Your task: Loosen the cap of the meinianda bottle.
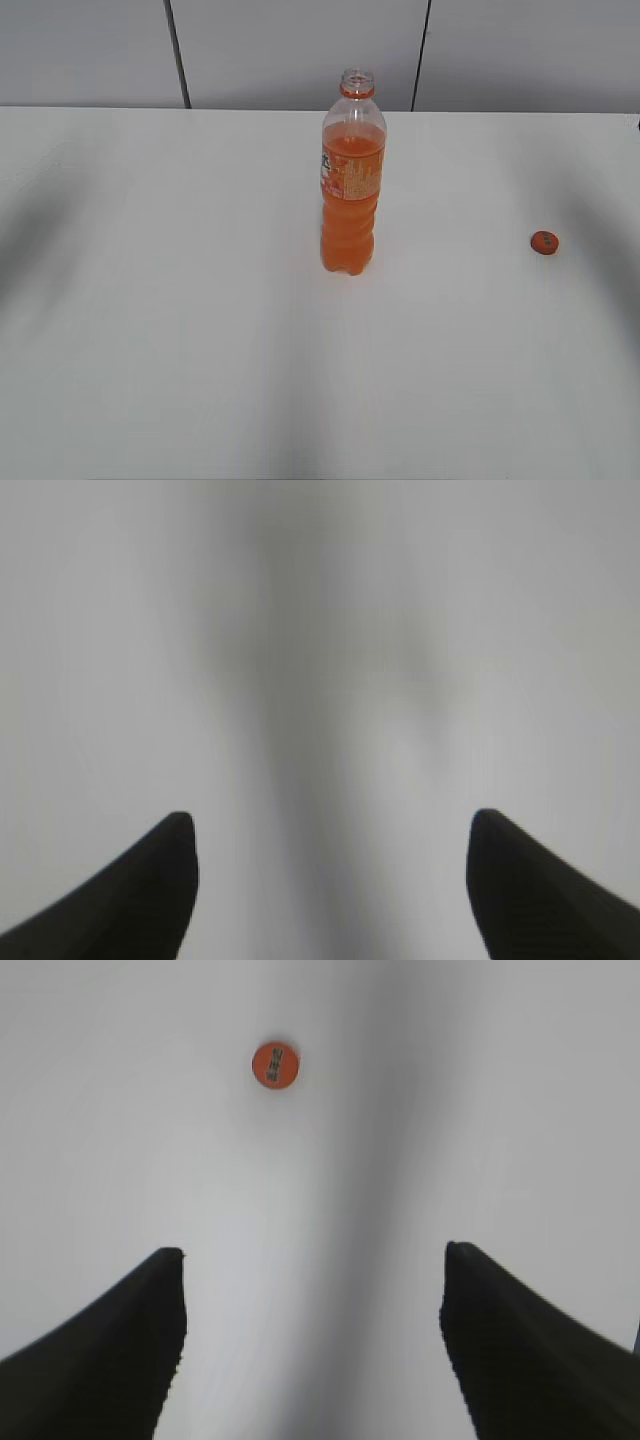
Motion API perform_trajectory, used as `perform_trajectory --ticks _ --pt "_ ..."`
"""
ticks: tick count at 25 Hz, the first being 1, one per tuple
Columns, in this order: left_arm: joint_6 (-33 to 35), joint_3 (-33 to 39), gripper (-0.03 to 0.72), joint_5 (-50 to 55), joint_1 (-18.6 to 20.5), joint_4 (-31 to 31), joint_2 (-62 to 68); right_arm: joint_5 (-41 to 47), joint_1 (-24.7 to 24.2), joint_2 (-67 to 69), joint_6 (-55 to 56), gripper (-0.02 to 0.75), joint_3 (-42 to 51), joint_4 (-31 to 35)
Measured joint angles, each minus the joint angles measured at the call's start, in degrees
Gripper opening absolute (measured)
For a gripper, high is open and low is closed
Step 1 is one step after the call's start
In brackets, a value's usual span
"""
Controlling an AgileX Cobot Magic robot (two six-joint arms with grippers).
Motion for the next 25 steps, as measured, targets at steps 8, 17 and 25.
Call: perform_trajectory --ticks 8,17,25 --pt "0.06 0.79 0.509 5.66 0.00 -1.08 -6.81 0.98 0.00 -4.41 -0.76 0.568 3.38 4.30" --pt "0.16 10.75 0.509 3.82 0.00 -7.26 -14.28 -1.75 0.00 -18.47 -1.58 0.564 24.46 5.20" --pt "0.16 21.76 0.509 -2.28 0.00 -7.49 -21.19 -10.29 0.00 -30.90 -1.68 0.564 41.01 5.20"
